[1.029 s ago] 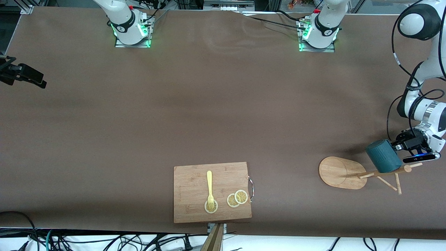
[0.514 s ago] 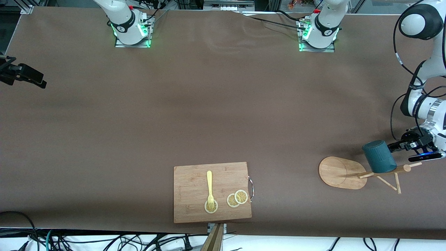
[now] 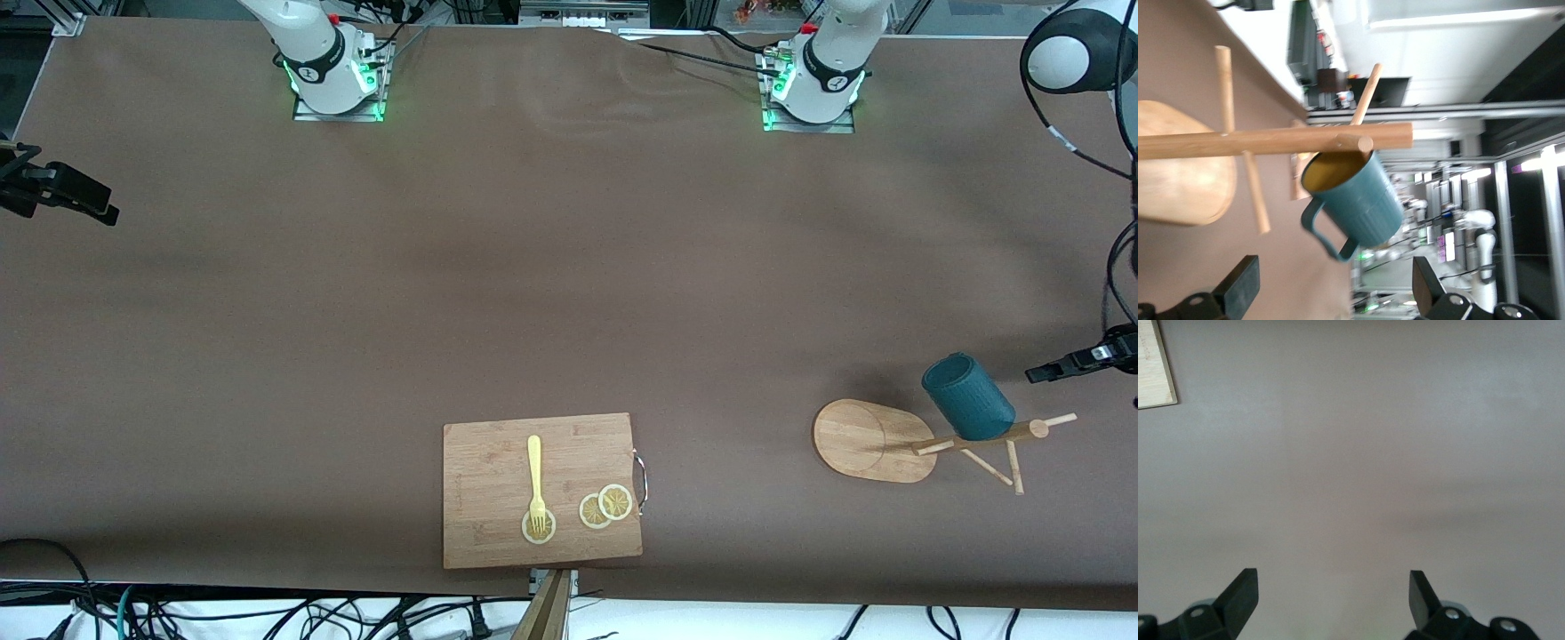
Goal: Pass cup and hang on rack
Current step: 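Open the left gripper and pull it back from the mug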
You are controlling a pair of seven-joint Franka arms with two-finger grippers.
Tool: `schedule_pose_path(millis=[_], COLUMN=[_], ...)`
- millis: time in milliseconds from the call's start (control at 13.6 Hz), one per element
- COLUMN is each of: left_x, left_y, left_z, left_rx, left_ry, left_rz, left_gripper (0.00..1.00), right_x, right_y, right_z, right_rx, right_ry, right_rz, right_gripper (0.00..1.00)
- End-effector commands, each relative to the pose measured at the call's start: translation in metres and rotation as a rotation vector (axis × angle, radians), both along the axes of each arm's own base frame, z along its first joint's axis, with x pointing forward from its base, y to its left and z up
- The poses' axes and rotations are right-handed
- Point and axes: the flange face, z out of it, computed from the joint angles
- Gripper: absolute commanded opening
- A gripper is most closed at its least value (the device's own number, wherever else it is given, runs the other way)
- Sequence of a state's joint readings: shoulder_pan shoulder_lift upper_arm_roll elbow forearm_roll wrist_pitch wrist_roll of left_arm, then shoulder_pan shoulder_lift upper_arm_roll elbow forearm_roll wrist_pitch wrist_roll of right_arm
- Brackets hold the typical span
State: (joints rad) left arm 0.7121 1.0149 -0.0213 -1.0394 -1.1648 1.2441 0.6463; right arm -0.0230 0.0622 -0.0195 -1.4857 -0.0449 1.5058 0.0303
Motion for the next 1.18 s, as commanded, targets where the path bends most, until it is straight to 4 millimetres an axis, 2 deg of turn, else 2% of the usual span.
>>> schedule_pose_path(millis=[0, 147, 367, 514, 588, 661, 735, 955, 1102], left_x=[-0.009, -0.011, -0.001, -0.001, 0.005, 0.015, 0.026, 0.043, 0.05], left_y=[0.012, 0.007, -0.044, -0.071, -0.096, -0.132, -0.181, -0.28, -0.36], left_z=[0.049, 0.094, 0.174, 0.216, 0.231, 0.248, 0.269, 0.281, 0.282], left_rx=[0.175, 0.345, 0.626, 0.775, 0.836, 0.917, 1.006, 1.059, 1.194], left_ry=[0.034, 0.051, 0.076, 0.086, 0.098, 0.122, 0.132, 0.186, 0.233], left_rz=[-0.061, -0.123, -0.269, -0.33, -0.363, -0.393, -0.415, -0.427, -0.437], left_gripper=[1.0, 1.0, 1.0, 1.0, 1.0, 1.0, 1.0, 1.0, 1.0], right_x=[-0.003, -0.003, -0.003, -0.003, -0.003, -0.003, -0.003, -0.003, -0.002], right_y=[-0.002, -0.002, -0.001, -0.002, -0.002, -0.002, -0.002, -0.002, -0.002], right_z=[0.002, 0.002, 0.002, 0.002, 0.002, 0.002, 0.002, 0.002, 0.002], right_rx=[-0.007, -0.007, -0.007, -0.009, -0.009, -0.009, -0.007, -0.009, -0.008], right_ry=[0.002, 0.002, 0.002, 0.002, 0.002, 0.002, 0.002, 0.002, -0.001], right_rz=[0.014, 0.014, 0.016, 0.014, 0.014, 0.014, 0.014, 0.014, 0.014], right_gripper=[1.0, 1.0, 1.0, 1.0, 1.0, 1.0, 1.0, 1.0, 1.0])
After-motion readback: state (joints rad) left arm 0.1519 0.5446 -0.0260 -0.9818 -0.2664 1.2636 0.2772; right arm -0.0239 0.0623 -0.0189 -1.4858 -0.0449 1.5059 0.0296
